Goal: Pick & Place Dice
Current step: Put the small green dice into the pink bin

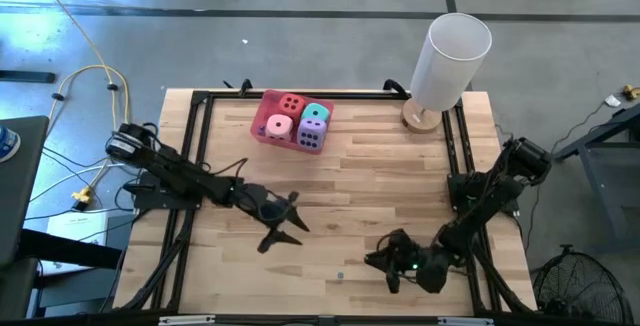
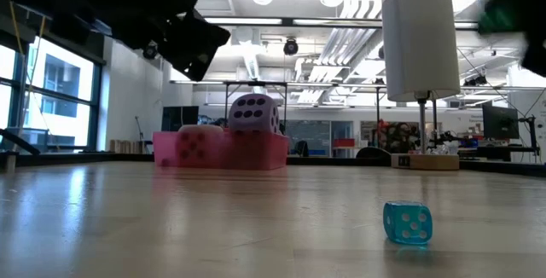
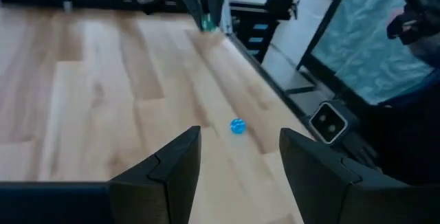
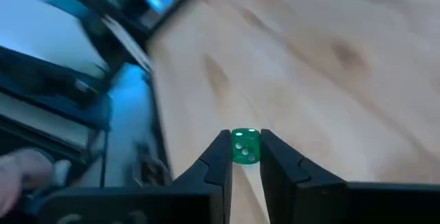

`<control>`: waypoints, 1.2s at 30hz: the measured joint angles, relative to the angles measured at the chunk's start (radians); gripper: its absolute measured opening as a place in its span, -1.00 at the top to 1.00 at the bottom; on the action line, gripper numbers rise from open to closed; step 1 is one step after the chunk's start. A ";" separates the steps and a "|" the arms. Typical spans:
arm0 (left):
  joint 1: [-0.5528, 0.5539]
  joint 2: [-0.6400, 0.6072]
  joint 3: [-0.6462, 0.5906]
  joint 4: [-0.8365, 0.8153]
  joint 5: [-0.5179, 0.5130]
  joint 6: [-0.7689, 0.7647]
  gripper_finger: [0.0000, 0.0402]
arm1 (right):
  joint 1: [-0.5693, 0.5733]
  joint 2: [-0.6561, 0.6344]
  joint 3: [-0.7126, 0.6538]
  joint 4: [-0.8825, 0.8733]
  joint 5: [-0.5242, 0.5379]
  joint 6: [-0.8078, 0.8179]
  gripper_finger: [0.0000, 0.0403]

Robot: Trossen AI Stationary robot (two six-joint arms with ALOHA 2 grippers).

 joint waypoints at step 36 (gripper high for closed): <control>-0.234 0.344 0.040 0.705 -0.671 0.839 0.05 | -0.324 0.227 0.191 0.559 -0.126 -0.565 0.79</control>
